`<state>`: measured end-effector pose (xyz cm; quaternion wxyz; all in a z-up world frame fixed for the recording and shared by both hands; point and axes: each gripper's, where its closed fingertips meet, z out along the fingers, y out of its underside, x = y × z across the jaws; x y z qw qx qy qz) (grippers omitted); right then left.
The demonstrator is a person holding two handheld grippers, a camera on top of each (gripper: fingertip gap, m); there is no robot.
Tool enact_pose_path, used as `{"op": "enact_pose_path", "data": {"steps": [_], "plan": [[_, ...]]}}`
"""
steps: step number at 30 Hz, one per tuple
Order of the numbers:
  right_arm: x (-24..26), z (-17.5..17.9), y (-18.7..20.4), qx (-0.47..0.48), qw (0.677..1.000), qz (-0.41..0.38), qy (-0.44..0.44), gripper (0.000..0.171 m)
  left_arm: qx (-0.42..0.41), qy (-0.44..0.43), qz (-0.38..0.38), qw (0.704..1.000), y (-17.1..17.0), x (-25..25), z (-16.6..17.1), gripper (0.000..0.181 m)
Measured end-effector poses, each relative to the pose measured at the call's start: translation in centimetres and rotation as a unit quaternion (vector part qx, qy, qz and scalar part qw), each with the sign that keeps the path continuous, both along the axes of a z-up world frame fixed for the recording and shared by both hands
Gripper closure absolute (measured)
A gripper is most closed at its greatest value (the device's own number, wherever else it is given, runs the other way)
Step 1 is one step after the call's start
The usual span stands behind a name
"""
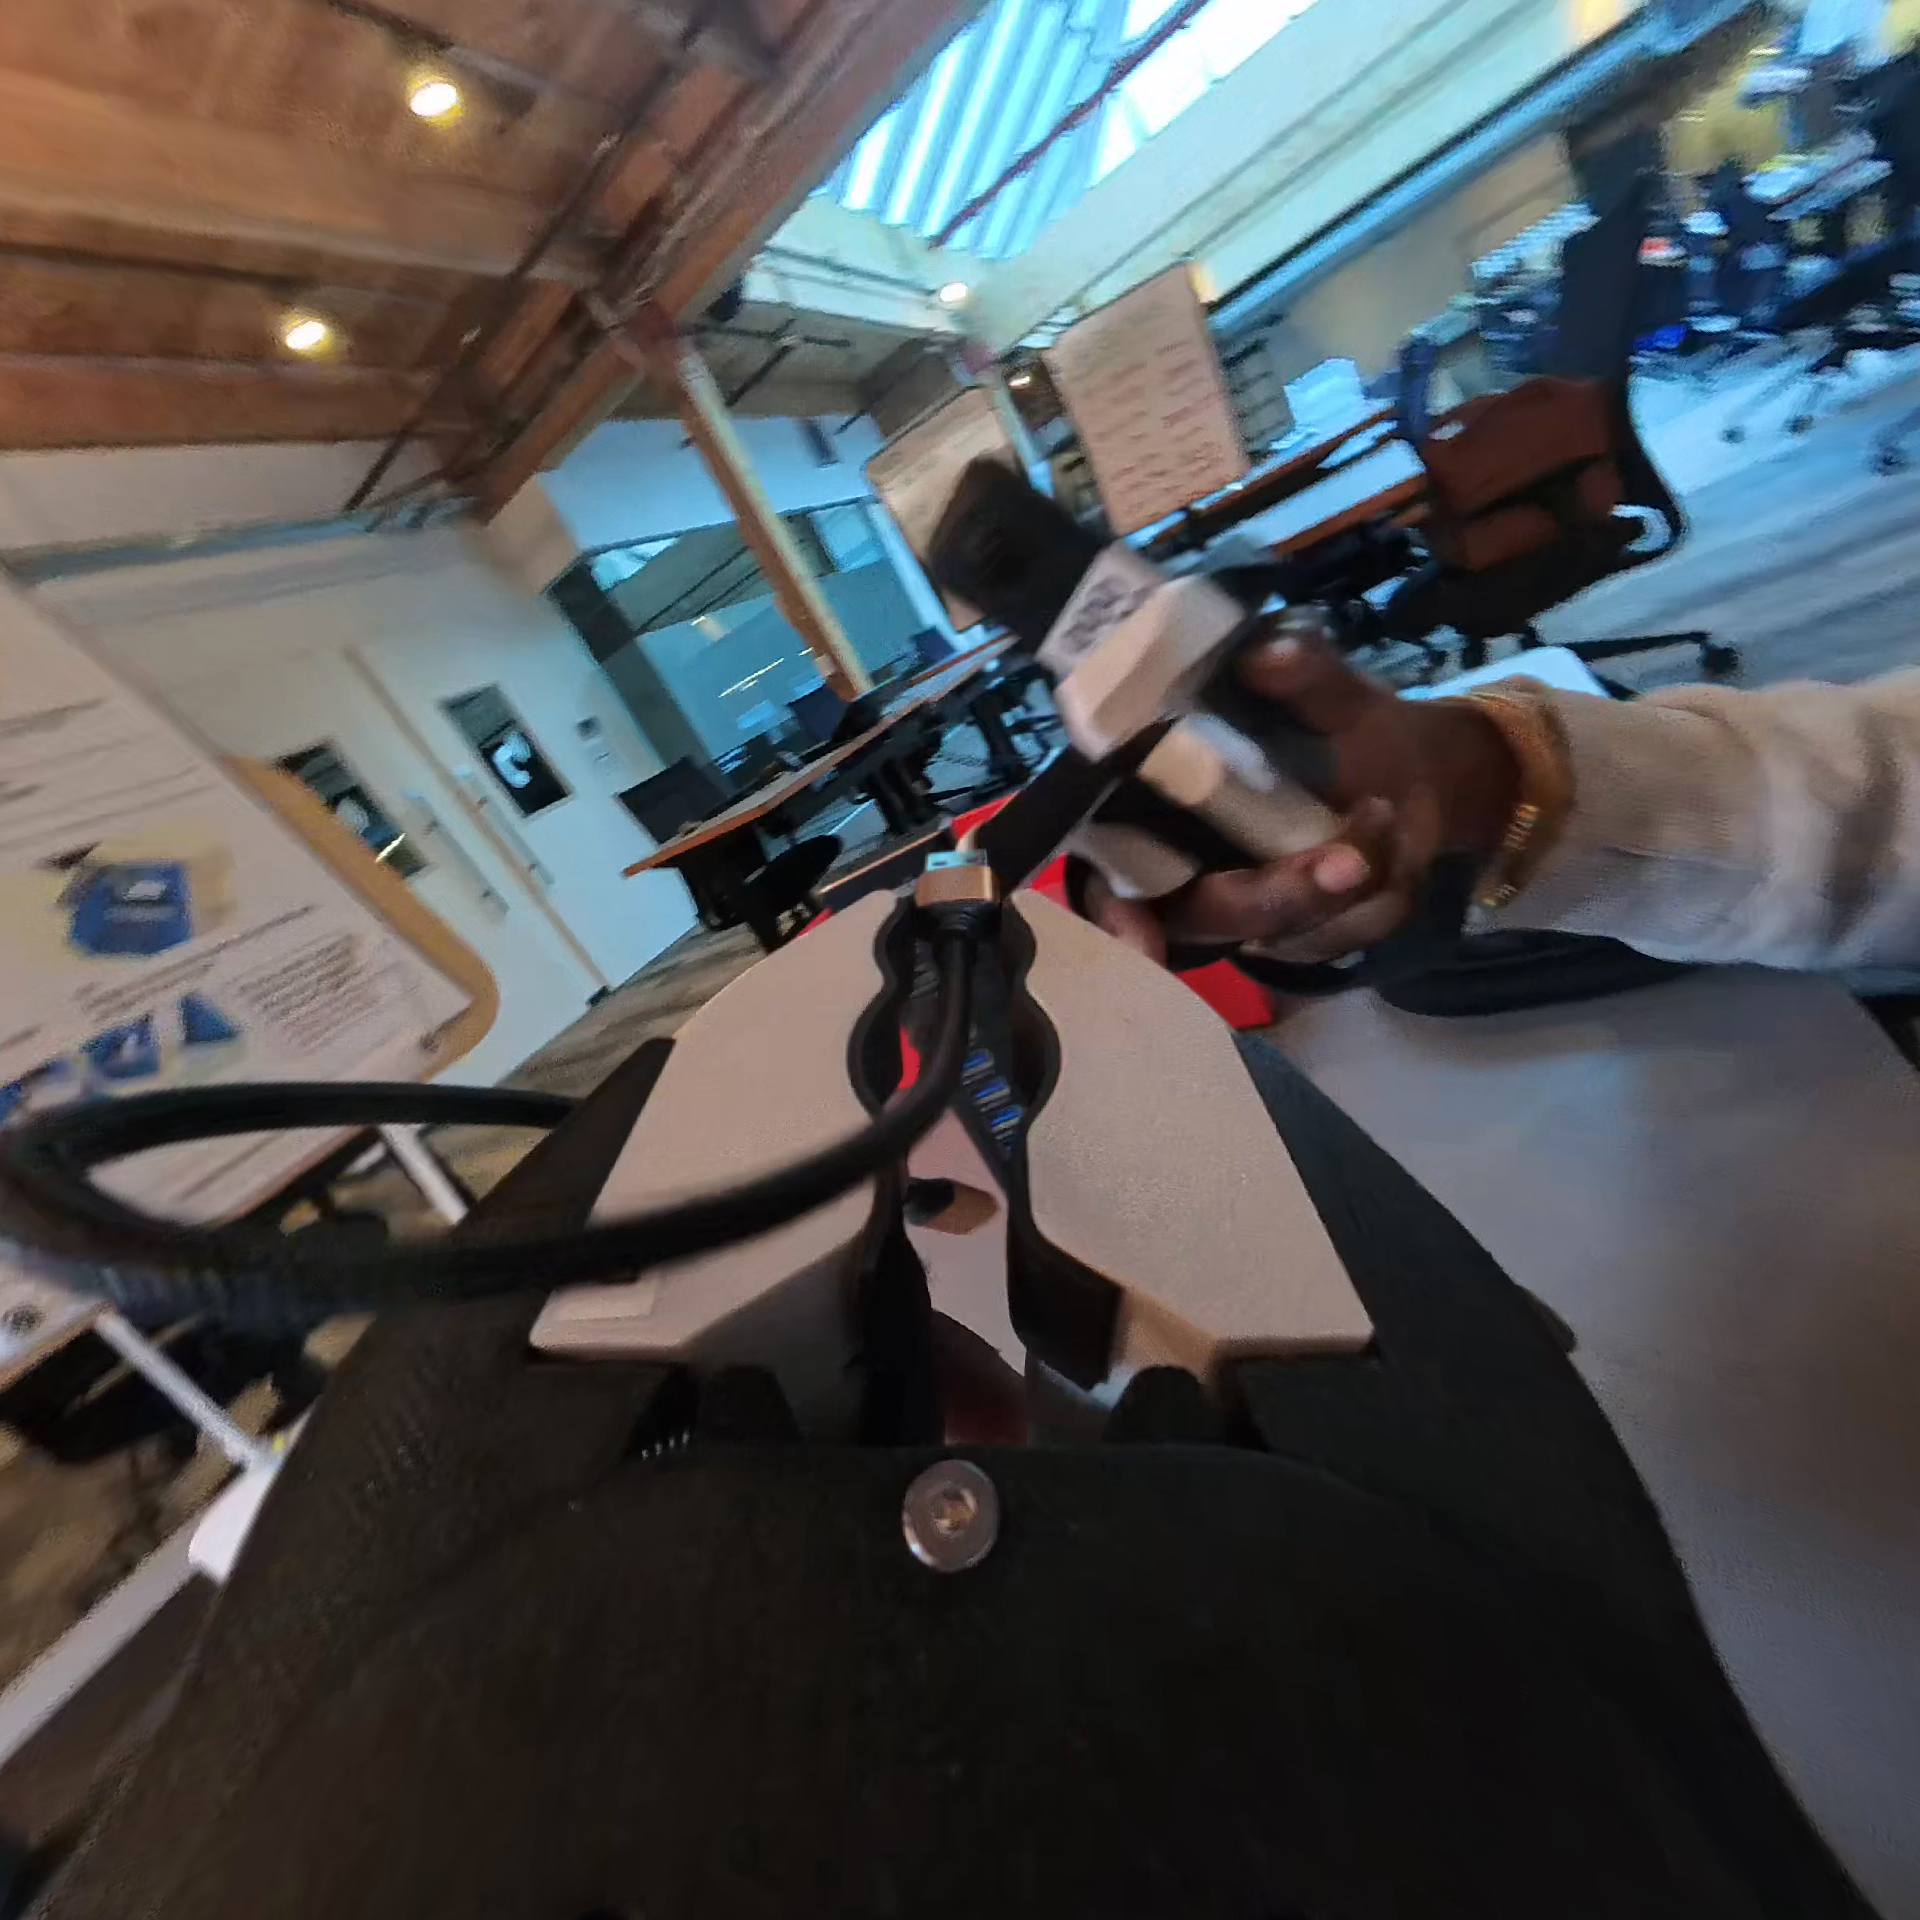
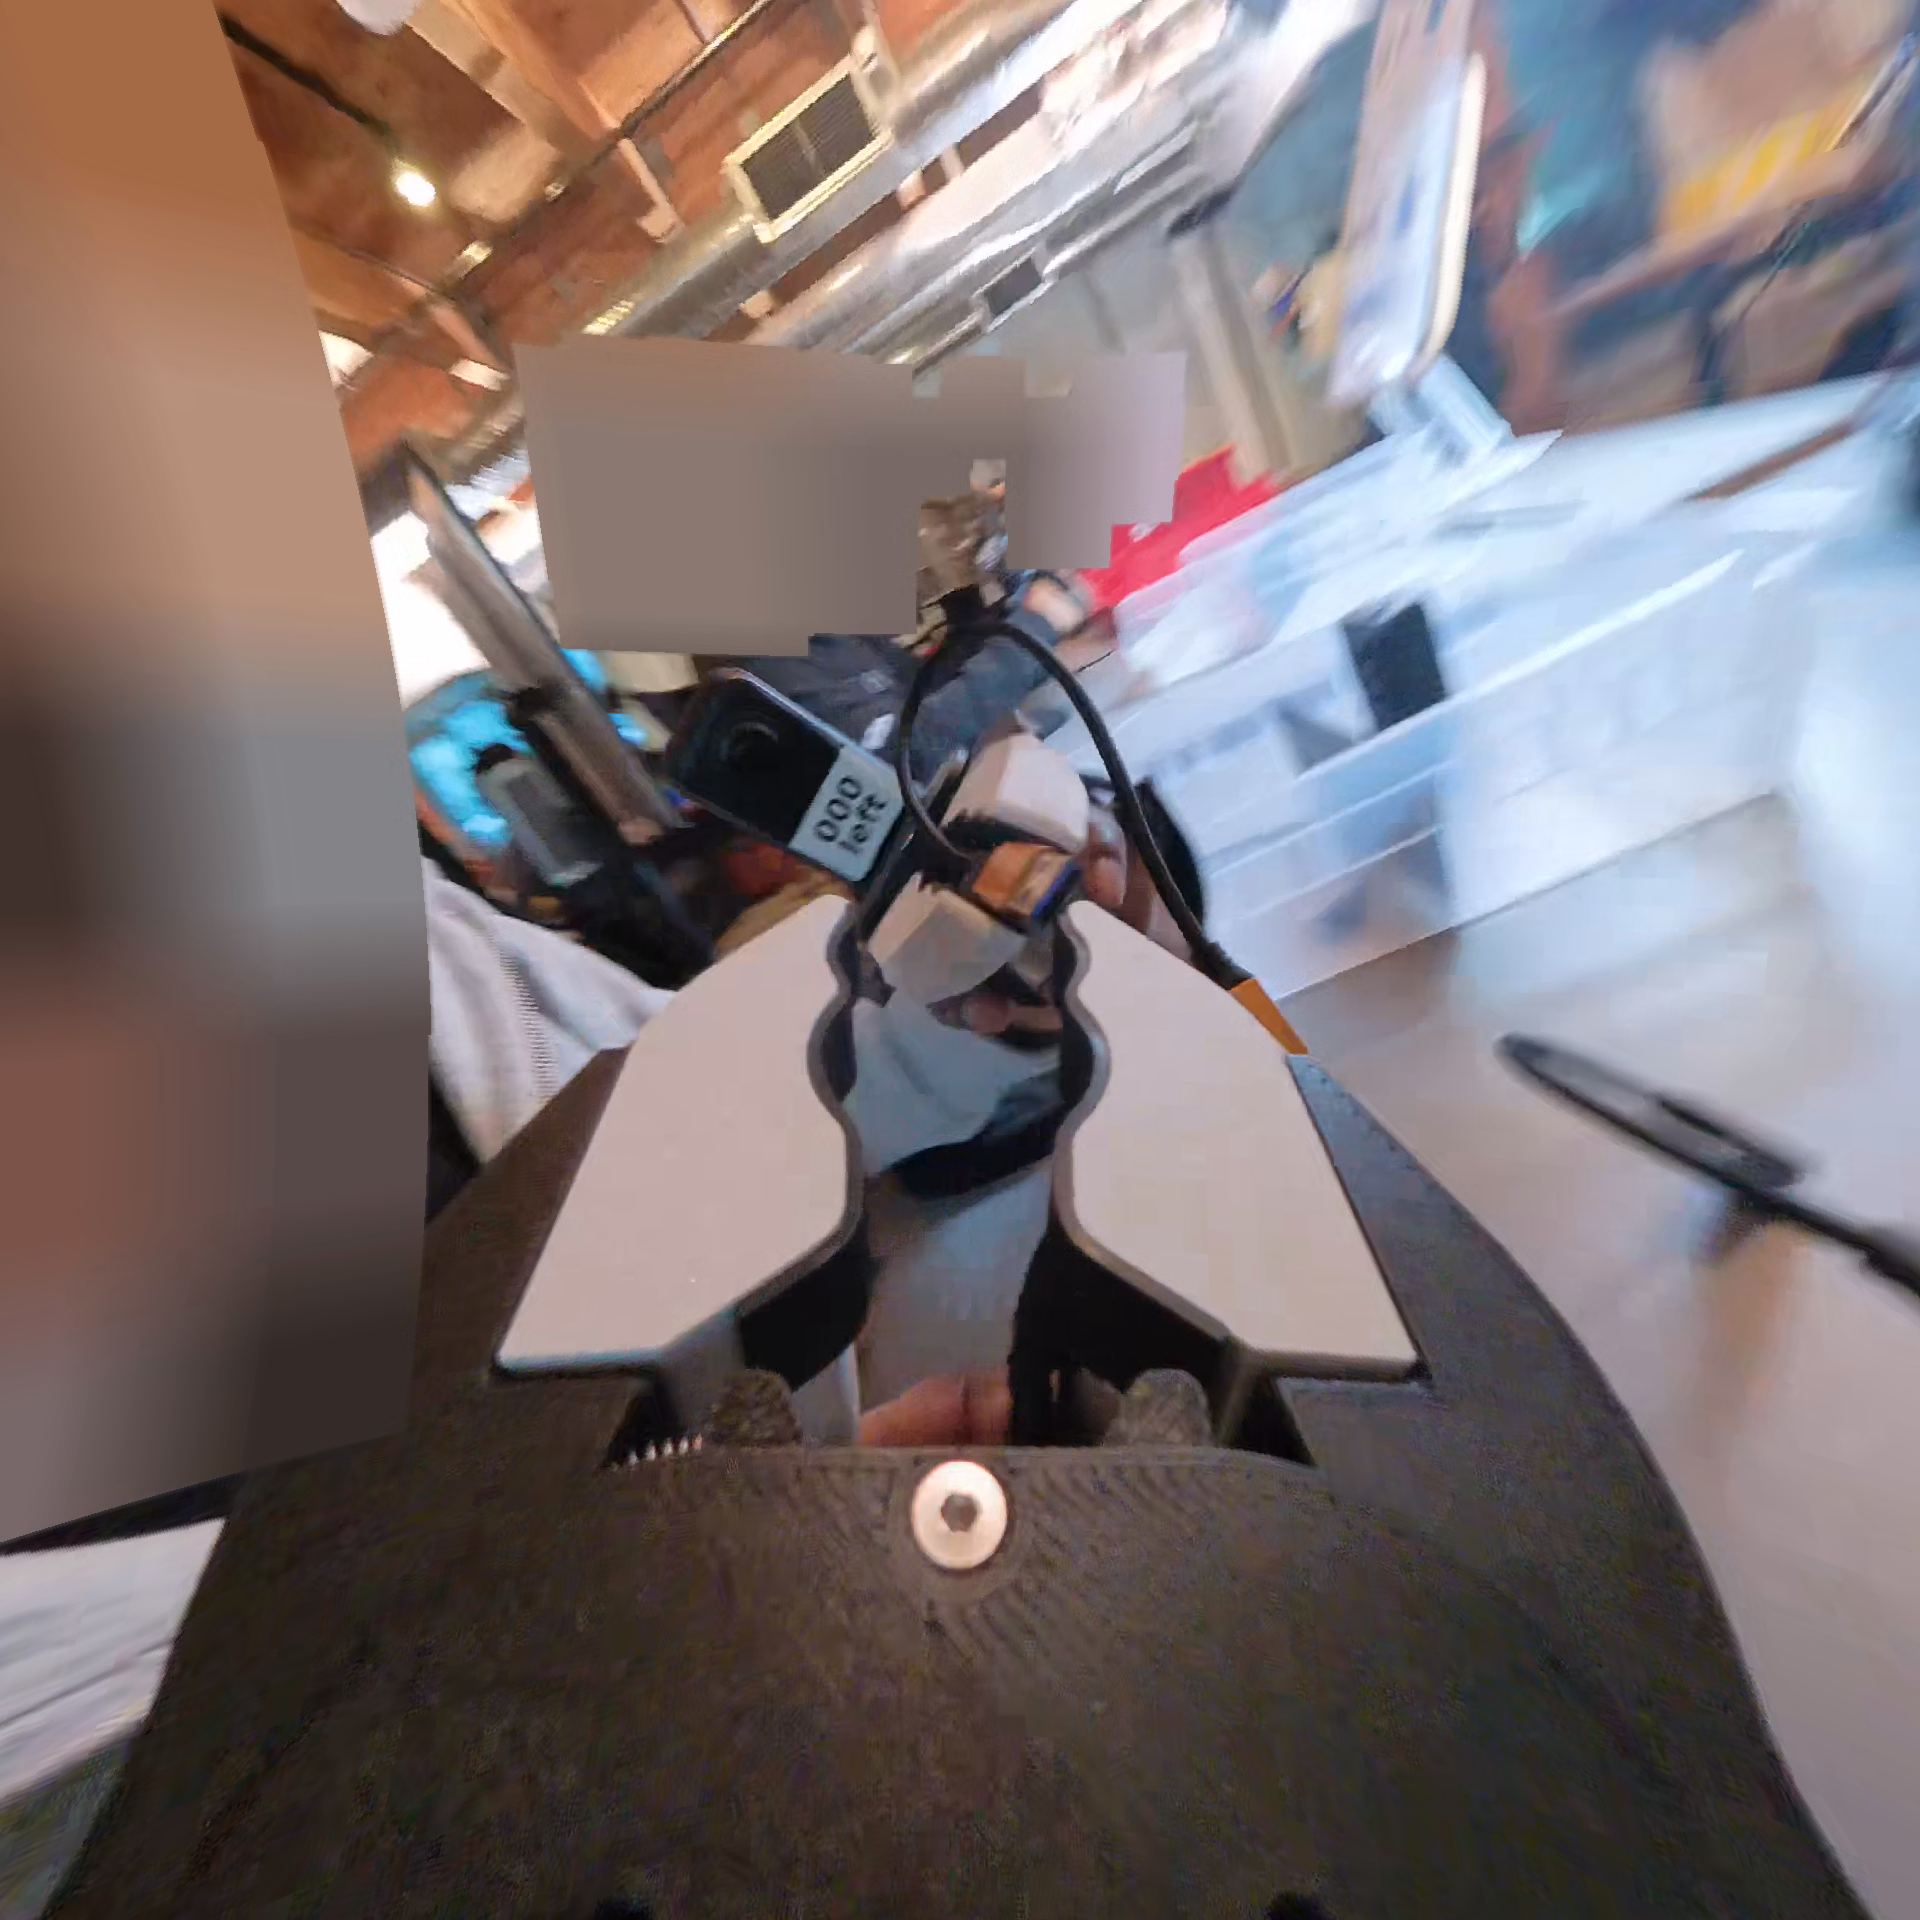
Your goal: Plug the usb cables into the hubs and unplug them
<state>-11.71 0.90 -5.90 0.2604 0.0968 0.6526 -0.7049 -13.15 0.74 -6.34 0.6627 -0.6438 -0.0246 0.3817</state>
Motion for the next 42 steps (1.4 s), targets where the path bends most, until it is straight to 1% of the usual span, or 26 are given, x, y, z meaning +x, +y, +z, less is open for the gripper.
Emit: {"op": "enact_pose_path", "data": {"steps": [1,2,3,4,6,7,8,9,10,11,12,13,14,17,19,21,23,24,26,29,32,34,38,40,42], "plan": [[-0.5,0.5,0.3,-0.010,0.998,-0.040,0.051,0.133,0.014,-0.018,0.014,1.000,-0.4,-0.7,0.0,0.166],[-1.5,1.1,0.6,-0.022,0.989,-0.102,0.106,0.131,0.032,-0.042,0.028,0.998,-0.8,-1.4,-0.1,0.165],[-2.9,2.0,1.4,-0.037,0.969,-0.183,0.164,0.128,0.045,-0.062,0.035,0.996,-1.0,-1.9,-0.4,0.166],[-4.4,2.9,2.6,-0.050,0.937,-0.273,0.213,0.125,0.054,-0.074,0.039,0.995,-1.2,-2.2,-0.6,0.166],[-7.3,4.4,5.9,-0.050,0.856,-0.436,0.273,0.113,0.069,-0.083,0.052,0.993,-1.6,-2.7,-0.5,0.166],[-8.5,4.7,7.3,-0.033,0.818,-0.493,0.294,0.107,0.074,-0.085,0.054,0.992,-1.7,-2.9,-0.5,0.166],[-9.4,4.4,8.0,-0.004,0.792,-0.526,0.312,0.102,0.077,-0.088,0.054,0.992,-1.7,-2.9,-0.5,0.166],[-10.2,3.7,8.3,0.036,0.778,-0.540,0.319,0.096,0.077,-0.092,0.053,0.991,-1.7,-2.9,-0.6,0.166],[-11.1,2.7,8.1,0.080,0.776,-0.541,0.314,0.082,0.077,-0.093,0.048,0.992,-1.6,-2.7,-0.6,0.166],[-11.7,1.3,7.6,0.123,0.783,-0.531,0.299,0.074,0.081,-0.092,0.042,0.991,-1.5,-2.5,-0.5,0.166],[-12.2,-0.1,7.0,0.161,0.793,-0.516,0.280,0.069,0.086,-0.092,0.037,0.991,-1.5,-2.4,-0.4,0.166],[-12.4,-1.5,6.4,0.194,0.803,-0.498,0.265,0.070,0.089,-0.091,0.030,0.991,-1.4,-2.2,-0.2,0.165],[-12.7,-2.7,6.1,0.220,0.806,-0.488,0.253,0.072,0.092,-0.092,0.025,0.991,-1.4,-2.0,-0.1,0.165],[-13.5,-4.1,6.4,0.258,0.791,-0.499,0.242,0.087,0.096,-0.098,0.027,0.990,-1.4,-2.0,0.0,0.166],[-13.8,-4.4,6.5,0.256,0.795,-0.504,0.222,0.100,0.090,-0.104,0.029,0.990,-1.3,-2.1,-0.3,0.166],[-14.2,-5.0,6.6,0.263,0.798,-0.501,0.208,0.107,0.086,-0.110,0.026,0.990,-1.0,-2.1,-0.6,0.166],[-14.6,-5.4,6.6,0.276,0.788,-0.508,0.213,0.139,0.078,-0.122,0.023,0.989,-0.5,-2.1,-1.2,0.166],[-14.8,-5.4,6.6,0.277,0.782,-0.515,0.215,0.140,0.072,-0.128,0.020,0.989,-0.1,-2.0,-1.5,0.166],[-14.8,-5.2,6.6,0.267,0.785,-0.519,0.205,0.141,0.057,-0.141,0.014,0.988,0.7,-1.9,-2.3,0.166],[-14.8,-4.0,6.9,0.229,0.787,-0.535,0.205,0.141,0.028,-0.152,0.025,0.988,2.1,-1.8,-3.8,0.166],[-14.4,-2.4,6.9,0.170,0.803,-0.538,0.191,0.141,-0.007,-0.165,0.037,0.986,3.3,-1.8,-5.6,0.166],[-13.8,-1.5,6.6,0.129,0.822,-0.525,0.181,0.141,-0.021,-0.181,0.062,0.981,3.5,-2.4,-6.7,0.165],[-12.8,-0.6,5.9,0.048,0.869,-0.483,0.098,0.141,-0.003,-0.221,0.104,0.970,2.7,-4.0,-7.7,0.165],[-12.4,-0.5,5.4,0.025,0.884,-0.461,0.070,0.141,0.011,-0.223,0.123,0.967,2.1,-4.6,-7.6,0.166],[-12.0,-0.8,4.7,0.023,0.893,-0.445,0.058,0.141,0.034,-0.210,0.128,0.969,1.6,-4.8,-6.7,0.165]]}}
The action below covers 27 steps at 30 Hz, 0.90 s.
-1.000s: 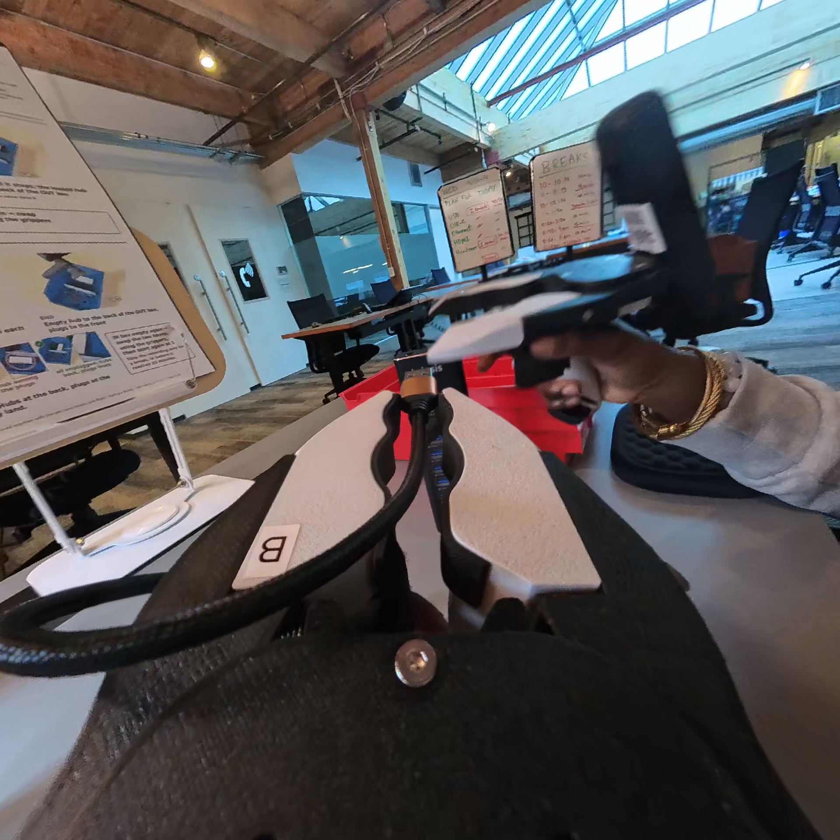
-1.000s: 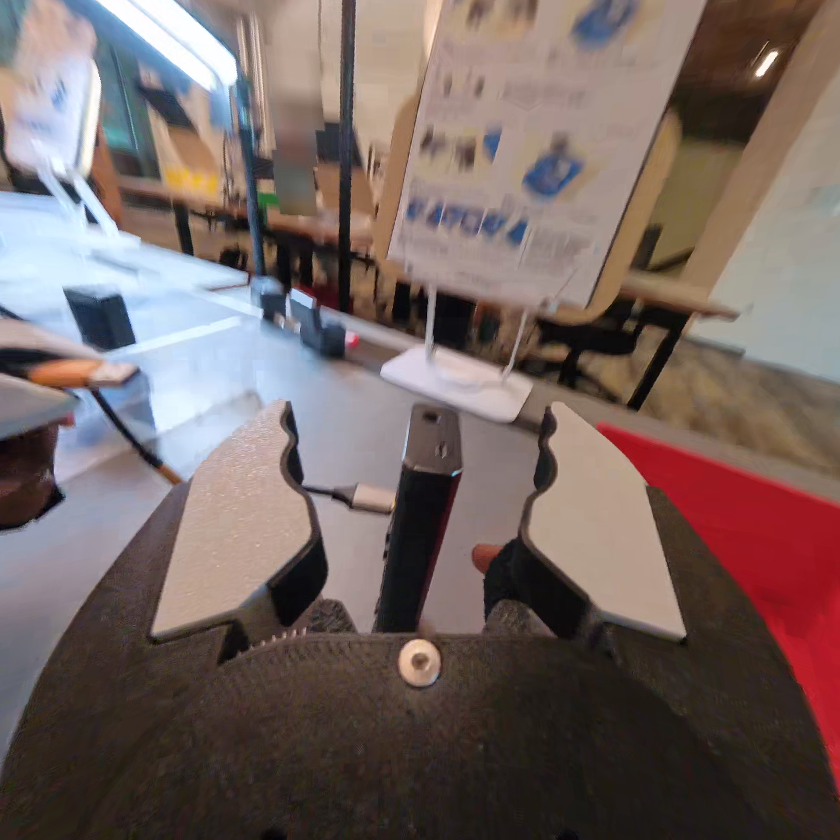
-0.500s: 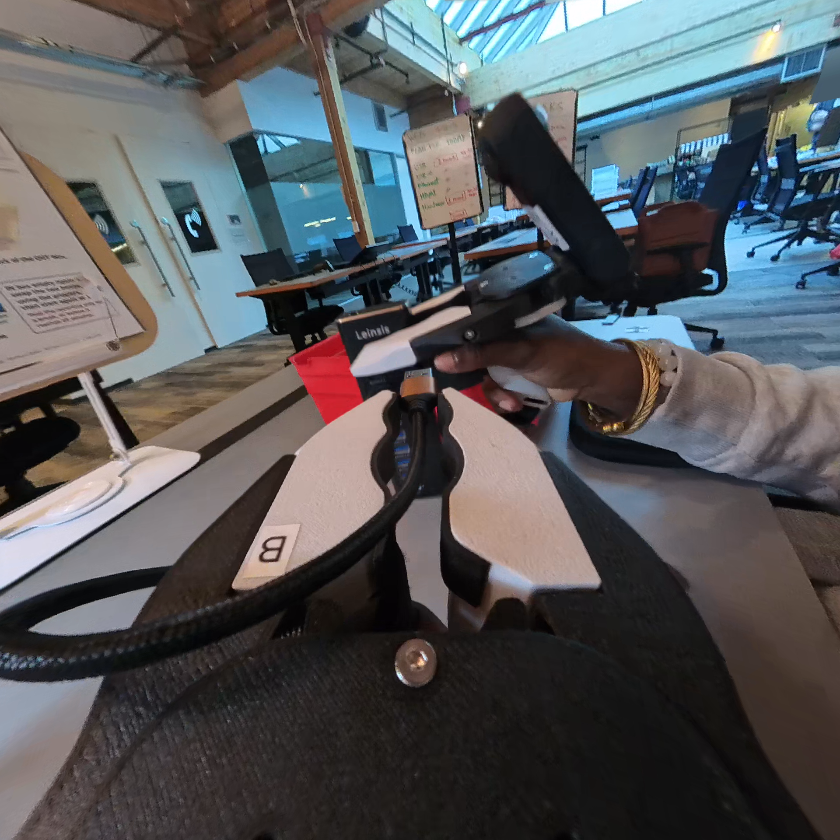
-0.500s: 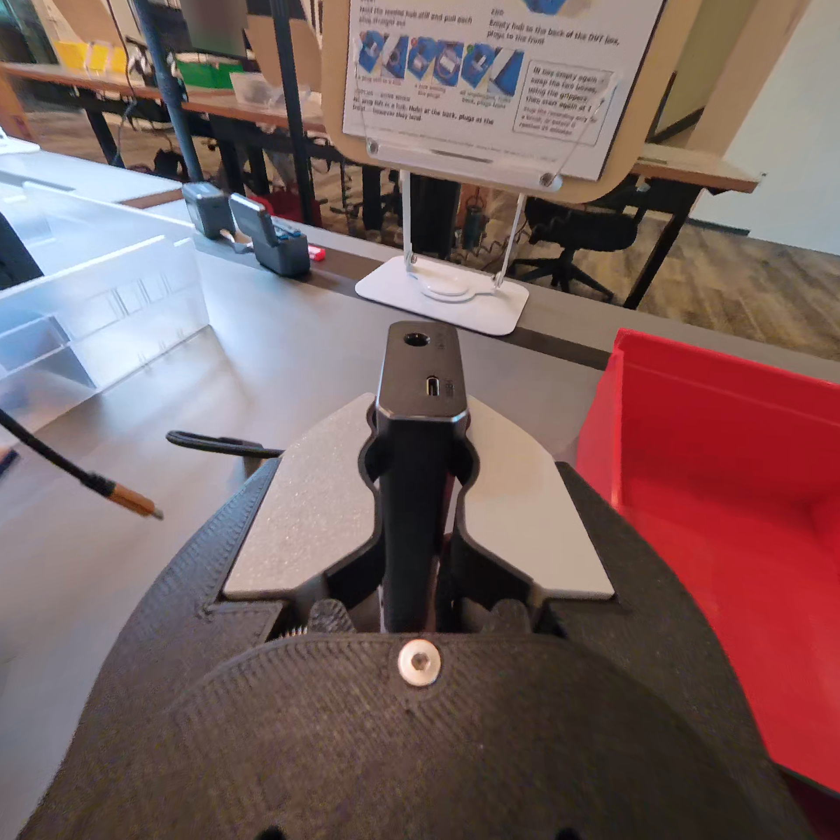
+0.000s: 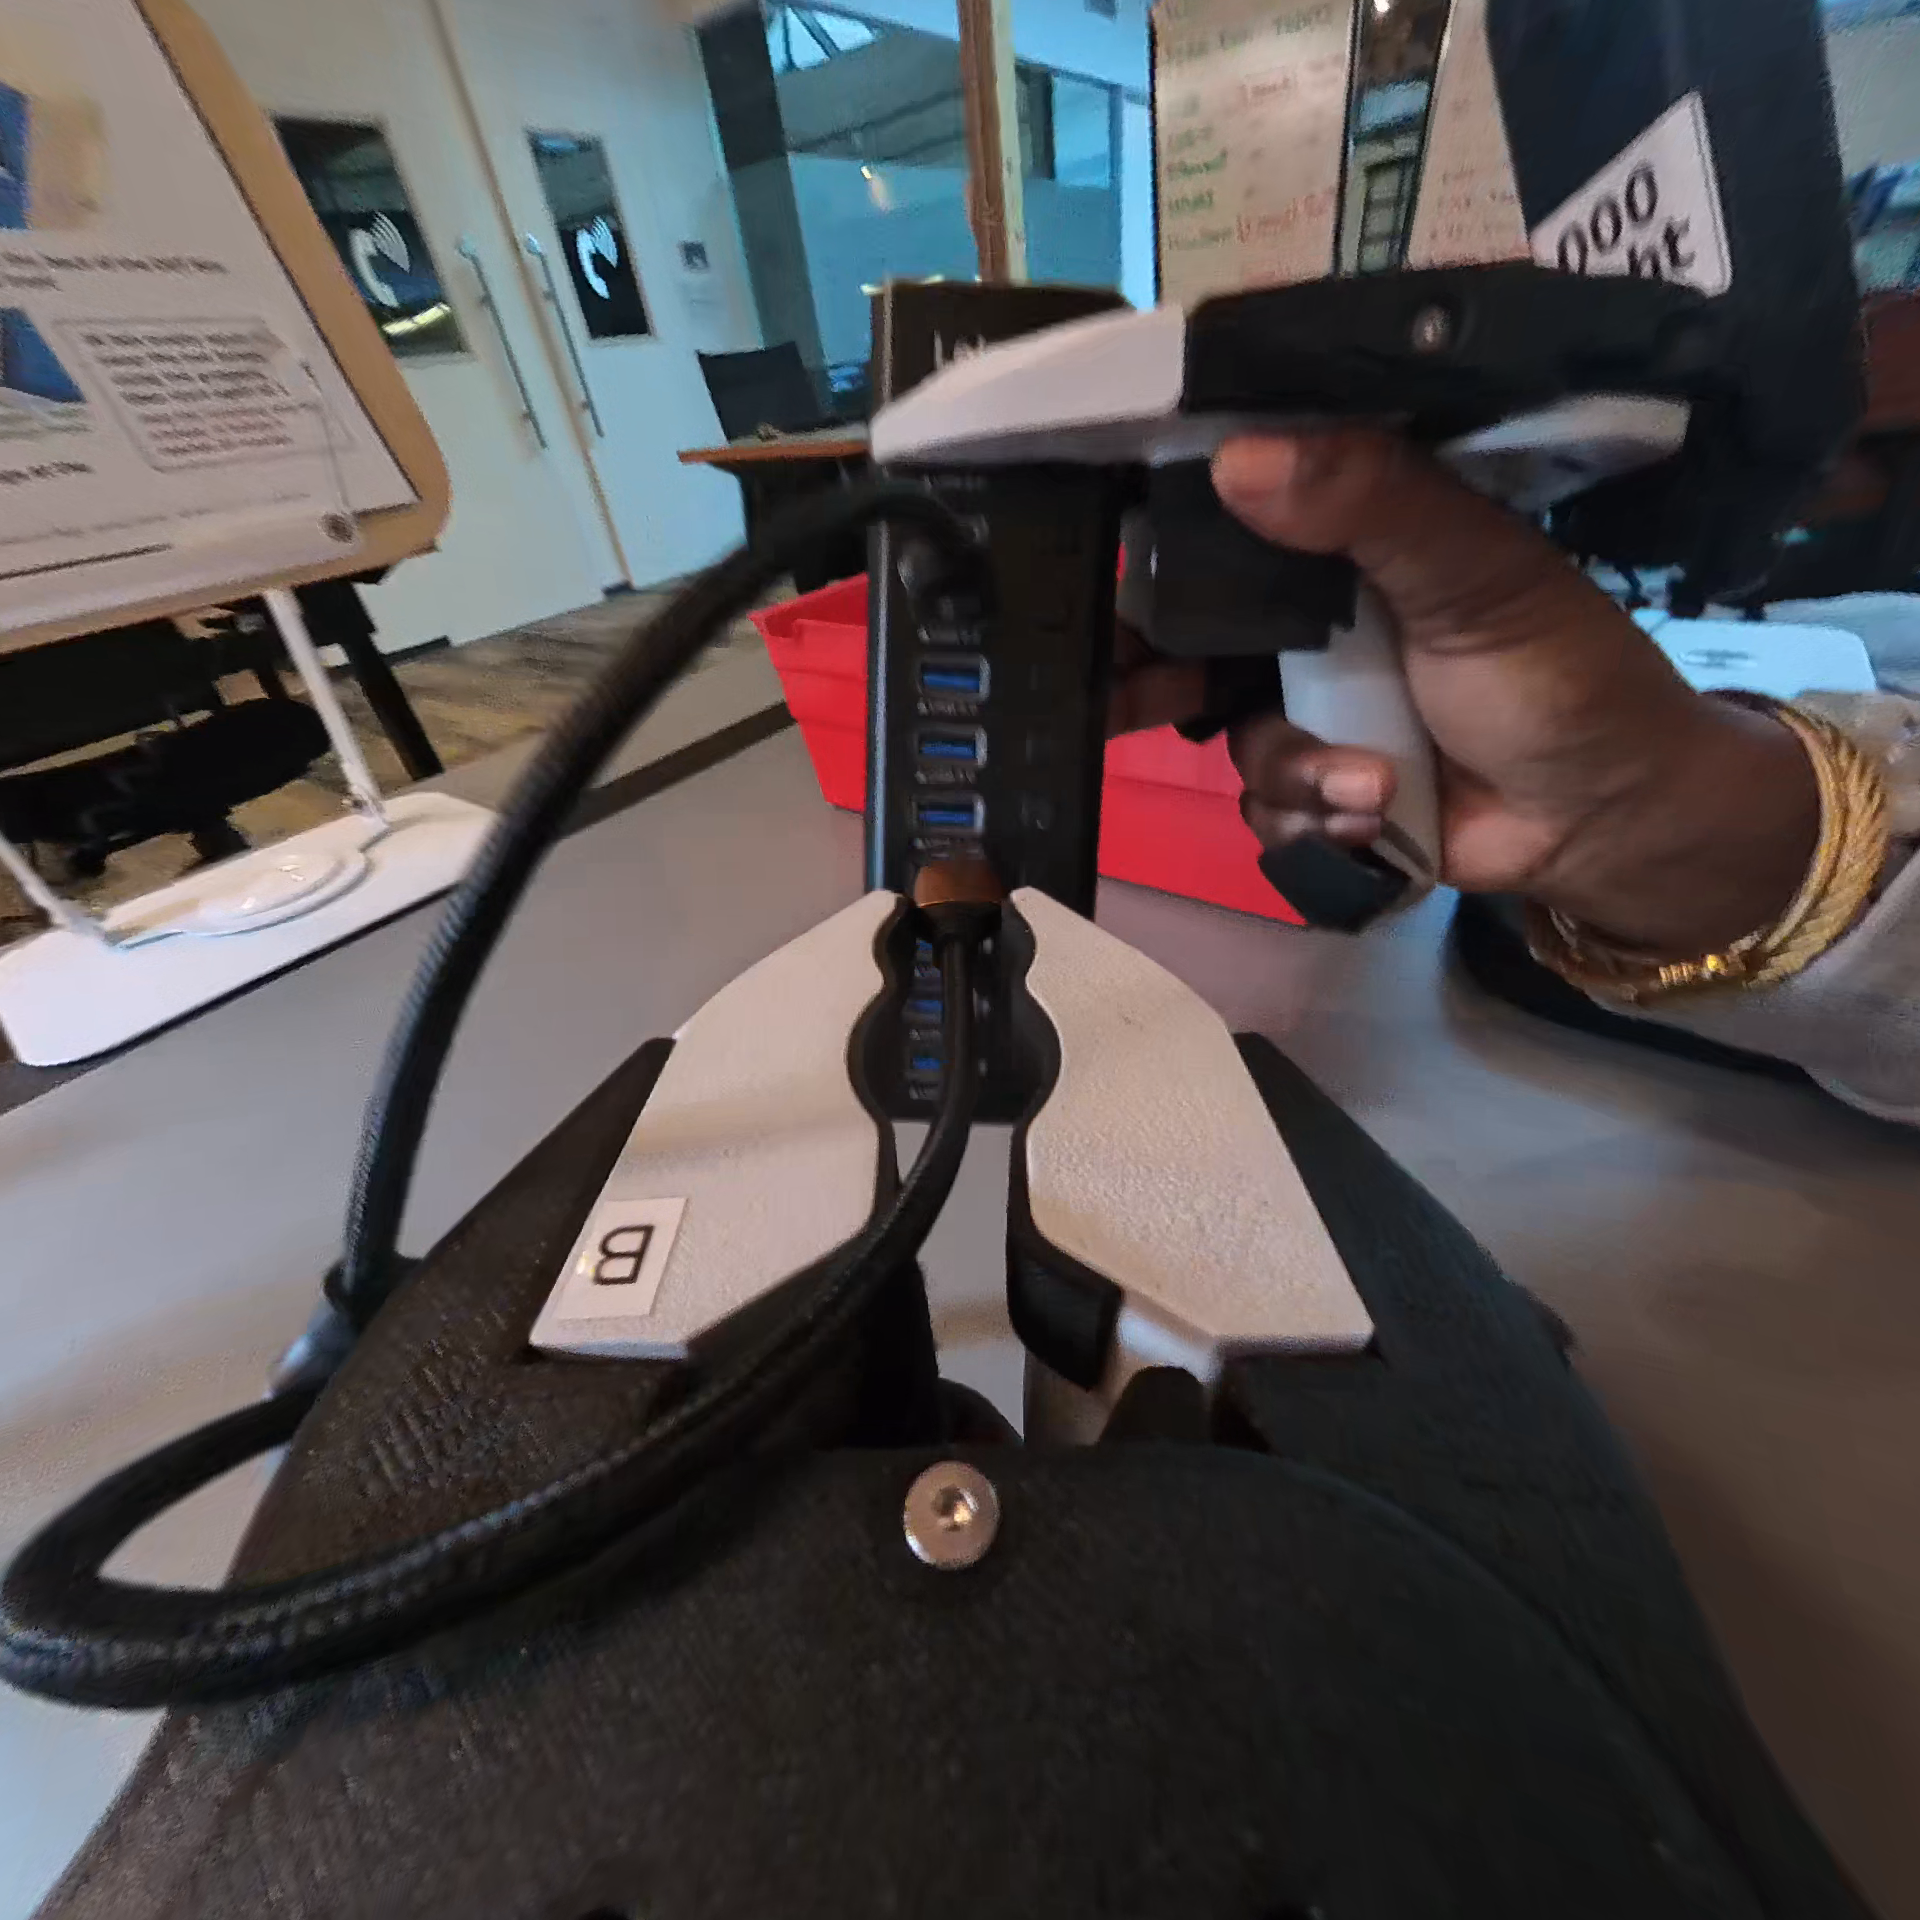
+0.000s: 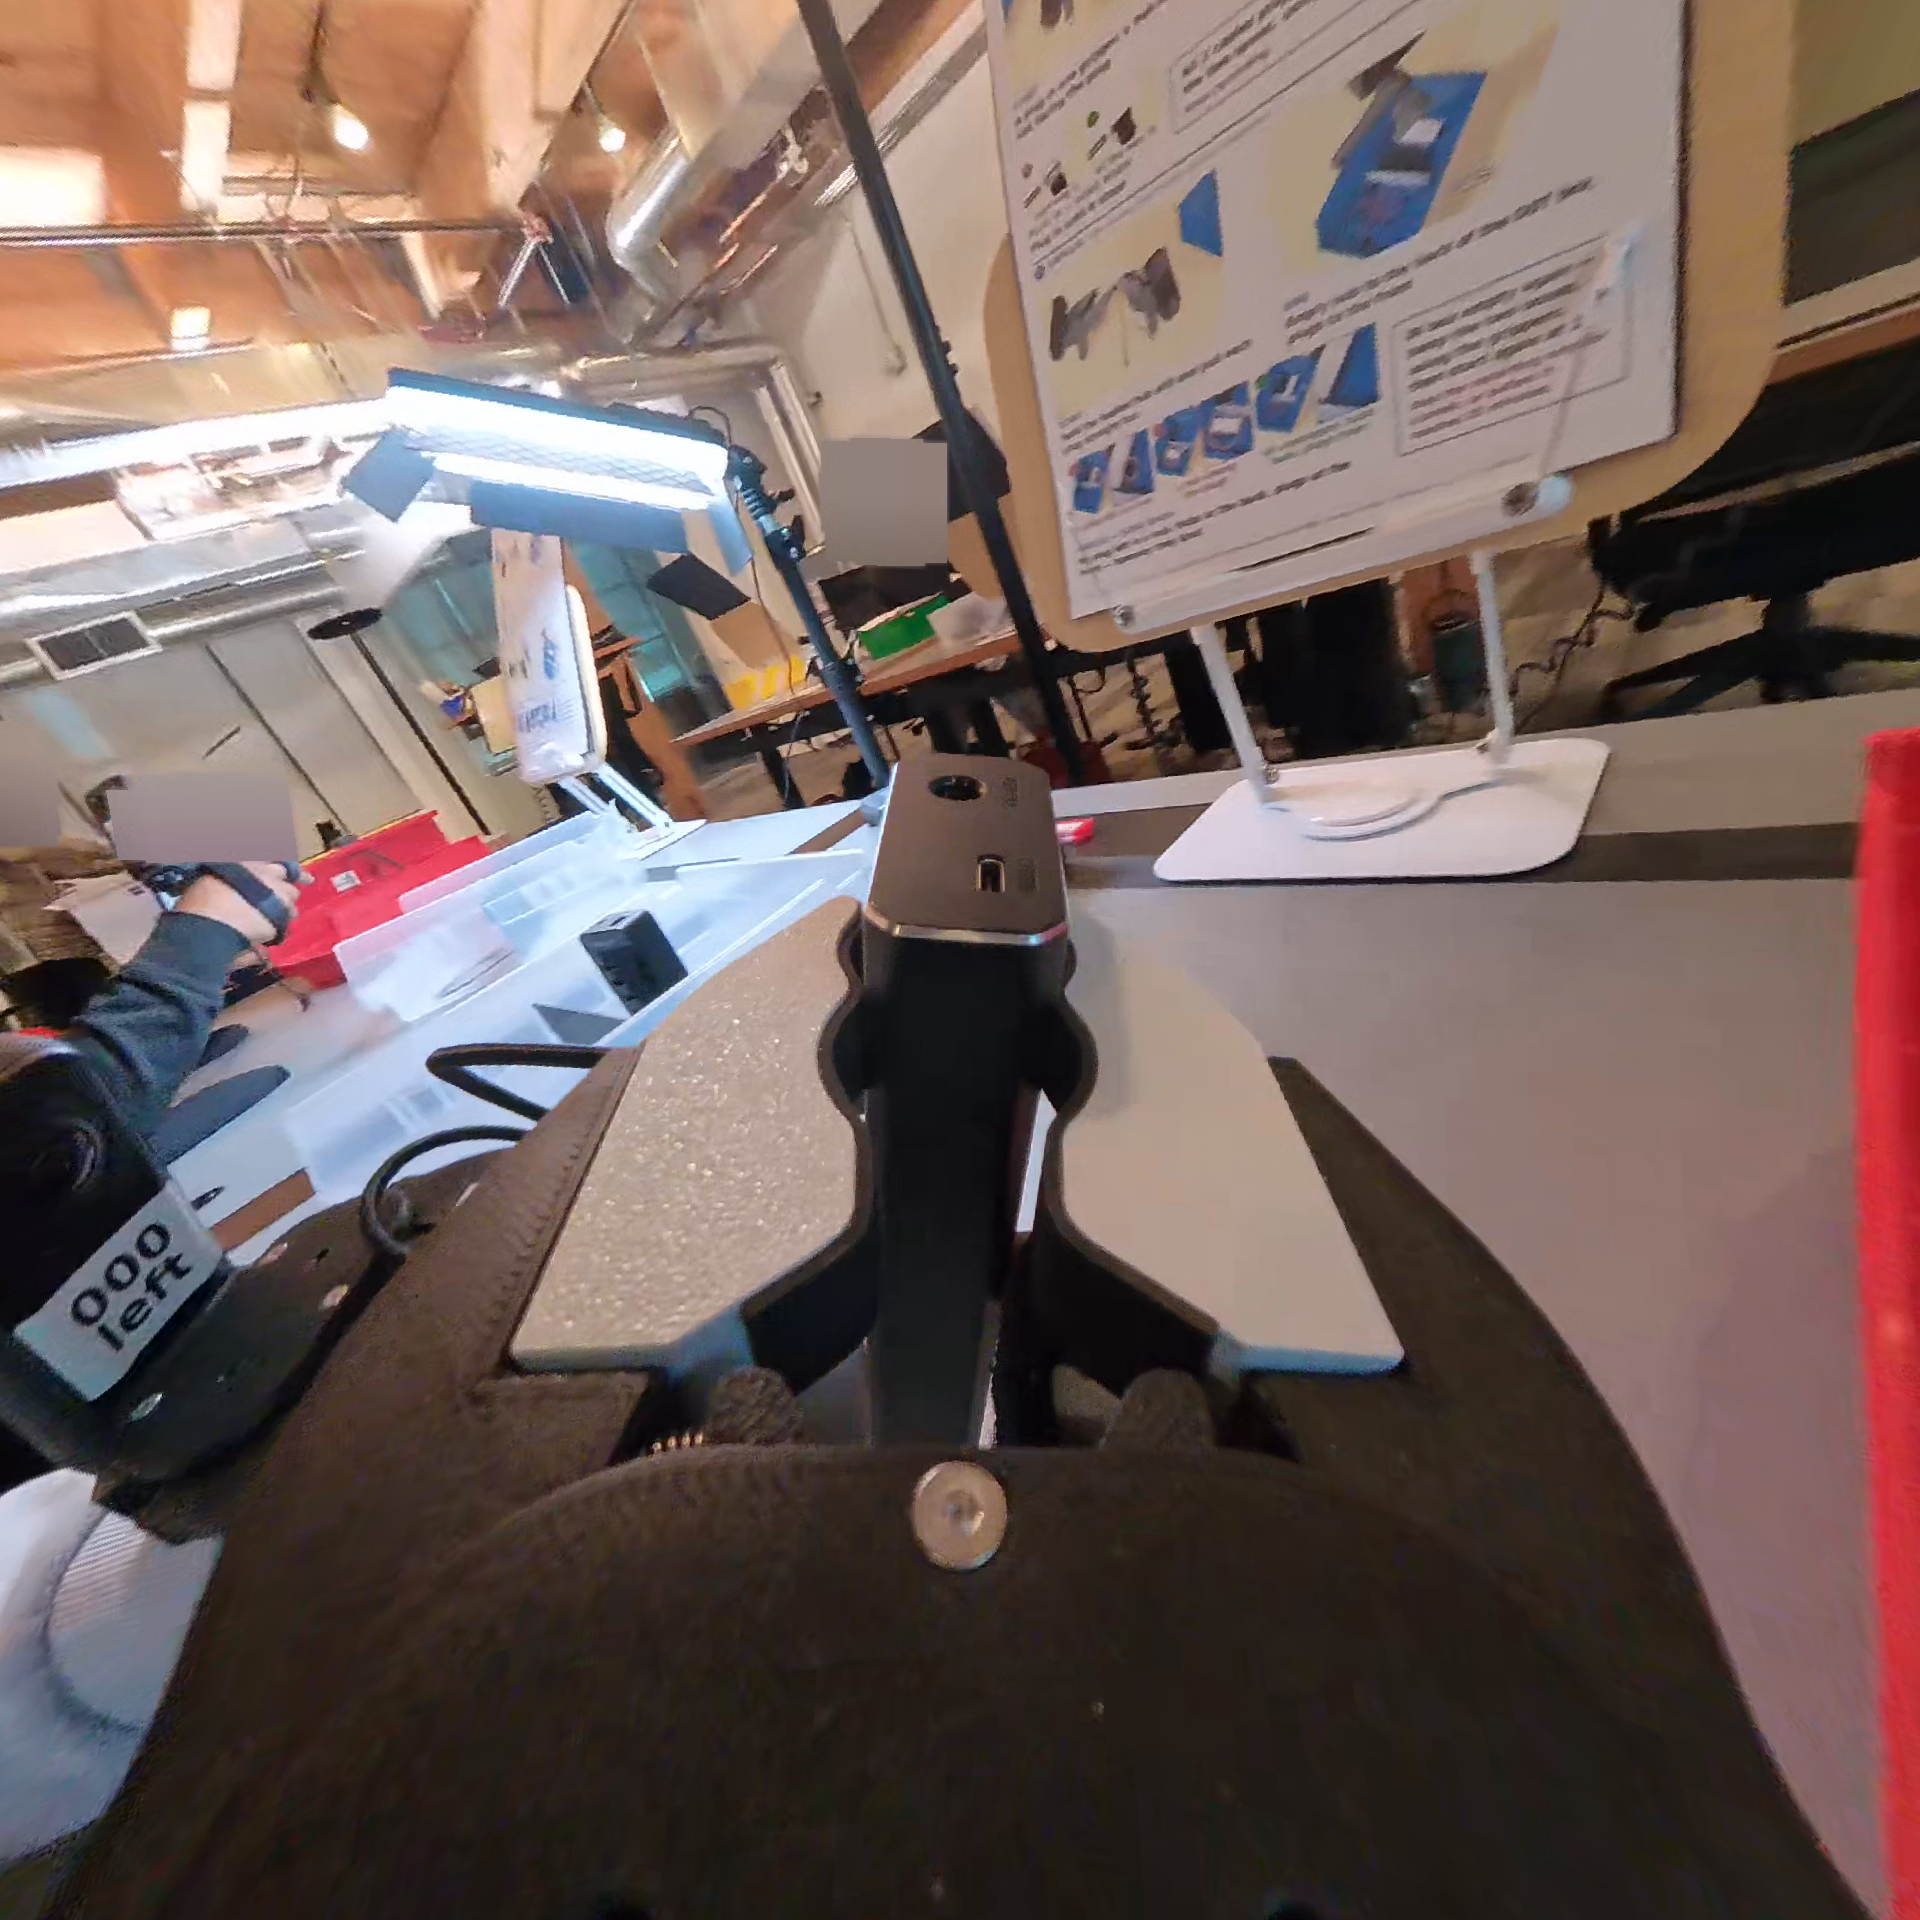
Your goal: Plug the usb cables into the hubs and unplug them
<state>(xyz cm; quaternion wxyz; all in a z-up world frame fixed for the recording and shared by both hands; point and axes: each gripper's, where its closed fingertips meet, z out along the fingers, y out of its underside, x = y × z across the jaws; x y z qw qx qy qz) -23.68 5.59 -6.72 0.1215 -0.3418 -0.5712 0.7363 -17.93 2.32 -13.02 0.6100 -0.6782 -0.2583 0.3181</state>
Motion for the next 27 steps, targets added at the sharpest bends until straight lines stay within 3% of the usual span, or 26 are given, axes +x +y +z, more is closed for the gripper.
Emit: {"op": "enact_pose_path", "data": {"steps": [10,20,27], "plan": [[1.1,-1.1,-2.1,0.028,0.999,0.017,0.006,0.141,0.010,0.001,0.010,1.000,-0.3,-0.1,0.4,0.166],[1.6,-1.2,-2.6,0.058,0.998,0.009,0.033,0.141,-0.060,0.033,0.041,0.997,-0.5,-0.5,-0.4,0.165],[1.9,-2.0,-3.4,0.090,0.995,0.017,0.037,0.141,-0.074,0.016,0.022,0.997,-0.5,-0.6,-1.1,0.165]]}}
